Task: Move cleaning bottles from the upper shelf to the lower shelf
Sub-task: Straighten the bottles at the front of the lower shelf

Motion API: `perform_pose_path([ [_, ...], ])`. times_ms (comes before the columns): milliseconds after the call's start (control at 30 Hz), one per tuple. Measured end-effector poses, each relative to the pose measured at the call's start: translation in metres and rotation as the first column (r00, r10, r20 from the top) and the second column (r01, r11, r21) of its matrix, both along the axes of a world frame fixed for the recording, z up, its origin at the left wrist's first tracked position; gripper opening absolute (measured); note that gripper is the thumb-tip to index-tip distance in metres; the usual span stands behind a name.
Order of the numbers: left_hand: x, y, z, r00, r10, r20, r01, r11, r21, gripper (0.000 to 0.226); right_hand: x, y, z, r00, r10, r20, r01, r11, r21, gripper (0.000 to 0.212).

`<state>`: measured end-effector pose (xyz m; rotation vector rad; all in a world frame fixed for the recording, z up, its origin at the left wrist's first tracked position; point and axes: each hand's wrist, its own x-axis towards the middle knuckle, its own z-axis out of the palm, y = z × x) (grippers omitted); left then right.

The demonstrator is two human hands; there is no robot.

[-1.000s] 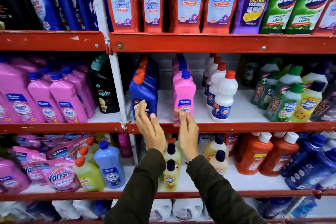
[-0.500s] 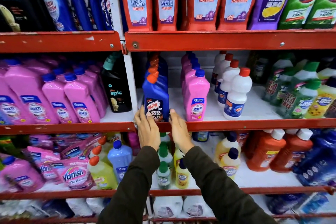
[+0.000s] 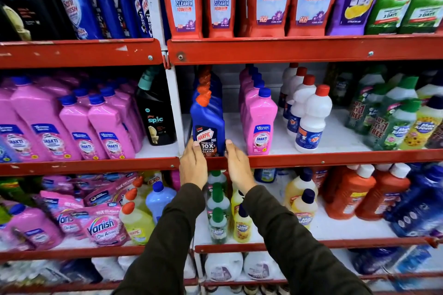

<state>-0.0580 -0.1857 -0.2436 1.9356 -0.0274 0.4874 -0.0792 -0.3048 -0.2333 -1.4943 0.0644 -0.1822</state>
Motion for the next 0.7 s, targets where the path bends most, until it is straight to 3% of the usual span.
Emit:
perform_pose_path([
  [200, 0.000, -0.001, -0.001, 0.998, -0.054, -0.032, 0.052, 0.997, -0.051, 0.052, -0.002, 0.000, 0.002, 1.000, -0.003, 0.017, 0.004, 0.999, -0.048, 0.047],
  [400, -0.042, -0.043, -0.023, 0.983, 0.125, 0.133, -0.090, 0.966, -0.243, 0.058, -0.025, -0.041, -0.008, 0.942, -0.281, 0.182, 0.283, 0.959, 0.018, 0.031],
  [567, -0.059, -0.114, -0.037, 0.969, 0.010, 0.248, 0.057, 0.963, -0.264, 0.051, -0.040, -0.112, -0.013, 0.878, -0.431, 0.210, 0.433, 0.900, 0.039, 0.031],
  [700, -0.062, -0.173, -0.033, 0.955, -0.144, 0.258, 0.207, 0.949, -0.237, 0.052, -0.046, -0.168, -0.010, 0.771, -0.566, 0.294, 0.572, 0.817, 0.074, 0.030],
])
